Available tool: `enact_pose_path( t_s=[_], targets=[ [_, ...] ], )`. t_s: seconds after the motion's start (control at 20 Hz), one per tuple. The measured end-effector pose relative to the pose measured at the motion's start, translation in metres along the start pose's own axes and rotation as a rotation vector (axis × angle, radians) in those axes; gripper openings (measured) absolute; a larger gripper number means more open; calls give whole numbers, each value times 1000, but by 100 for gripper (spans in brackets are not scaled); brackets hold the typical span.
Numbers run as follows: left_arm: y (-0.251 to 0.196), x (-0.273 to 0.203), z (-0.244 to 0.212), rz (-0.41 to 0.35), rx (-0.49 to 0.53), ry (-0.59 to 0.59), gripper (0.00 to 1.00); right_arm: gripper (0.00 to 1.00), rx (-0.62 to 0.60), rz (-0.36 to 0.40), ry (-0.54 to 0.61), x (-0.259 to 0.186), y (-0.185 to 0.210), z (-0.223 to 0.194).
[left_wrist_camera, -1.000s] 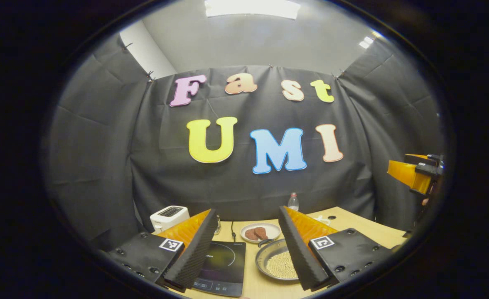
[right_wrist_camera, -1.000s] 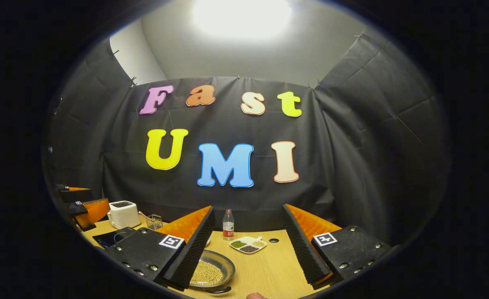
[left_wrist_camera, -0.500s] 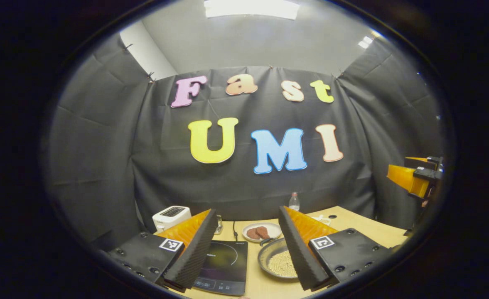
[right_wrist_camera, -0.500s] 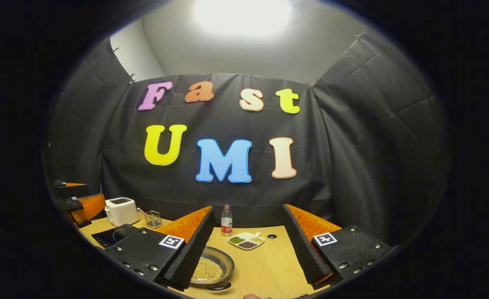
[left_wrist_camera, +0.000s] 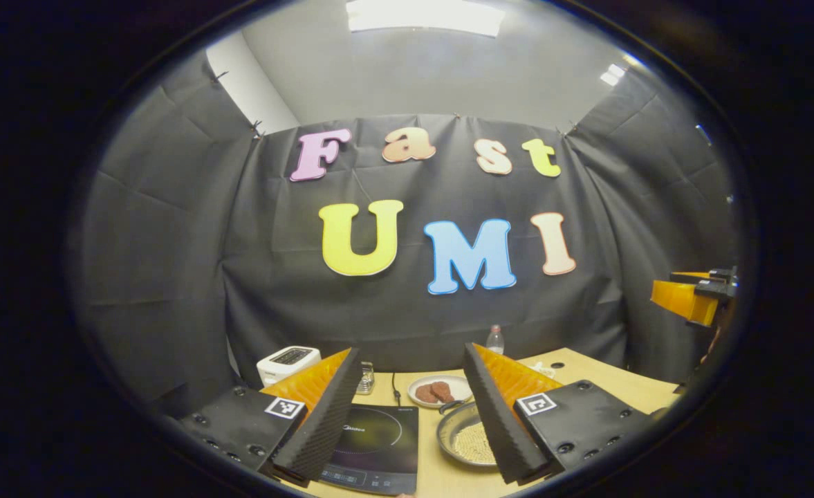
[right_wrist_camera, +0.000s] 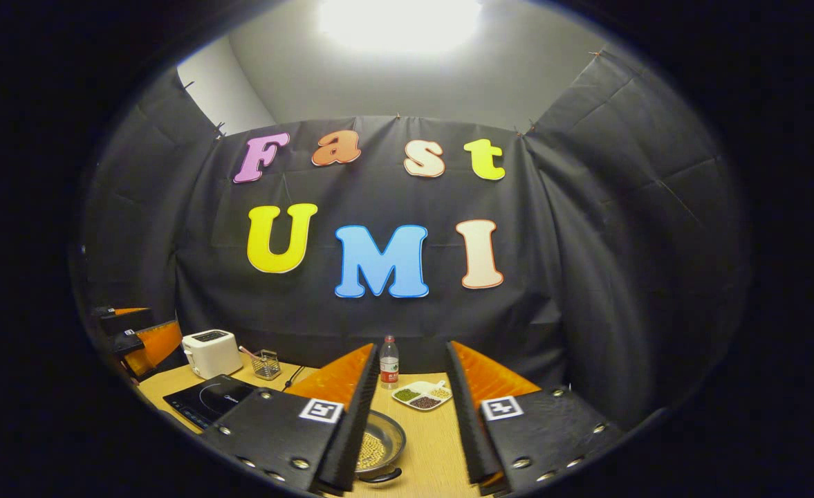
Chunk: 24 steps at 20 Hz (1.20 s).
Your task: First push the handle of the pot to place it horizontally, then grasp the pot with both hands and set it on the induction cooktop.
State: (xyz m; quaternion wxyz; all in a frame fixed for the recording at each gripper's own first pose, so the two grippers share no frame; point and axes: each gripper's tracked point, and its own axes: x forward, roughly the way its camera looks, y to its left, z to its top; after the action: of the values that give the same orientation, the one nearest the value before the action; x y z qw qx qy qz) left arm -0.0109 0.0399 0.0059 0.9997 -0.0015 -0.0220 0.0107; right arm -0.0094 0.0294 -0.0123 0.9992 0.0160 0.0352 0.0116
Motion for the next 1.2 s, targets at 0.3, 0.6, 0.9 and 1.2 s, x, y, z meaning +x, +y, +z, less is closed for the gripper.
enact_pose_path(
  t_s=[0.3,0.6,0.9,1.2],
  targets=[
    [33,7,-2,5,-1,-14,92,0,-10,71,54,8,47,-17],
    [80,5,-17,11,3,-15,96,1,-70,138,240,1,79,-85],
    [114,4,-36,67,4,27,95,1,-111,231,436,-12,95,-149],
    [119,13,-47,123,7,61,95,1,-173,358,620,-23,105,-215]
  ],
)
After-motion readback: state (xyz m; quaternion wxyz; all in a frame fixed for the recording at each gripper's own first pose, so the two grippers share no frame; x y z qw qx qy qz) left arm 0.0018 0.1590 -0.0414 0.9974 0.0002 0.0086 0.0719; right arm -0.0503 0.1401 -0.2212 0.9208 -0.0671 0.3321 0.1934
